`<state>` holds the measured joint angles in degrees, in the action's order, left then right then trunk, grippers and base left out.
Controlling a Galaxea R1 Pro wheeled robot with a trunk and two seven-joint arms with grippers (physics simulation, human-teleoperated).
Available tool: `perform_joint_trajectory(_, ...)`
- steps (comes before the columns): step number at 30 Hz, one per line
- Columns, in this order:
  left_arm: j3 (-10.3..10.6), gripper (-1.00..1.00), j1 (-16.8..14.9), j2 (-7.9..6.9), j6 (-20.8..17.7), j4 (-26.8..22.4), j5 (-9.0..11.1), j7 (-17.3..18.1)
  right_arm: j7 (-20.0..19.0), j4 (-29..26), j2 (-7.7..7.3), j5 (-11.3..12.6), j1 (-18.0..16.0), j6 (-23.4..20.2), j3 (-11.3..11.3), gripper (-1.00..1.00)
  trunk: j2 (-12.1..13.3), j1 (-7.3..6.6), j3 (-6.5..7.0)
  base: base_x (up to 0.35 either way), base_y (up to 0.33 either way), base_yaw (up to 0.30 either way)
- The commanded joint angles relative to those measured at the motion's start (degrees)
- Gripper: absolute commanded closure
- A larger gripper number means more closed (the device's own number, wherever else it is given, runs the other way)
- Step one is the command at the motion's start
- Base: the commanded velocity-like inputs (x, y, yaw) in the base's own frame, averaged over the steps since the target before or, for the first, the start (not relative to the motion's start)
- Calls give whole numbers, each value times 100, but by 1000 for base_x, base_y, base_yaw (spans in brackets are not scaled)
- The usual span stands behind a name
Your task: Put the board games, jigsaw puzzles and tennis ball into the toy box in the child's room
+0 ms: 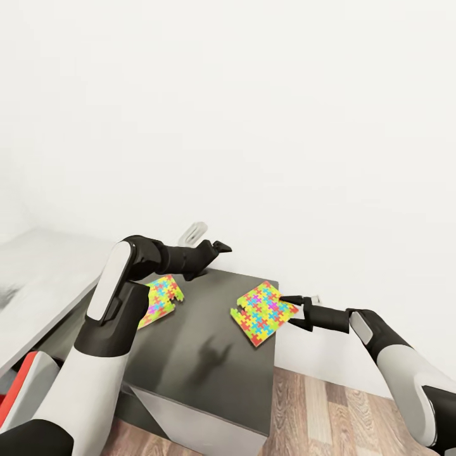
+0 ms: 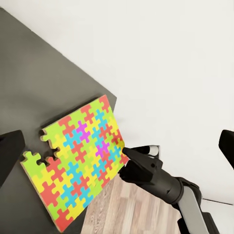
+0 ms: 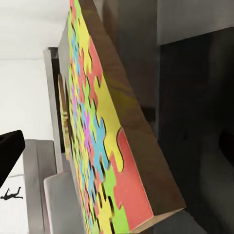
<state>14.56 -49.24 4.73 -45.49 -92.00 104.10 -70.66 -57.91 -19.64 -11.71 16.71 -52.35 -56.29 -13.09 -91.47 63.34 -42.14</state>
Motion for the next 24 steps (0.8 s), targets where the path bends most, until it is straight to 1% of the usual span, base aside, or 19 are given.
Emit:
perform_joint_trajectory(1,-6,-100,-6,5,-39,-2,36,-53,-29,0,0,-30,-4,-15,-27,100,-3,0,-5,0,0,48)
perform_joint_trajectory(8,-6,-100,-11,10,-39,-2,36,-49,-28,-12,-12,-13,9,-13,-27,100,-3,0,-5,0,0,14)
perform_joint_trajectory(12,5,-100,3,2,-39,-2,-28,-40,-30,-39,-17,-11,21,-13,-33,100,-3,0,-5,0,0,1)
perform_joint_trajectory(17,-1,-100,29,-10,-38,-2,-44,-3,-67,-111,-16,-10,43,20,-33,100,-3,0,-5,0,0,0)
perform_joint_trajectory(20,-17,-100,48,-26,-38,-2,-47,29,-121,-521,6,-10,84,42,-11,100,-3,0,-5,0,0,0)
perform_joint_trajectory(22,-18,-100,51,-34,-38,-2,-47,35,-129,-889,30,-15,181,43,2,100,-3,0,-5,0,0,0)
perform_joint_trajectory(24,-16,-100,49,-22,-45,-7,-17,55,-131,-1474,44,-17,409,20,13,100,-3,0,-5,0,0,0)
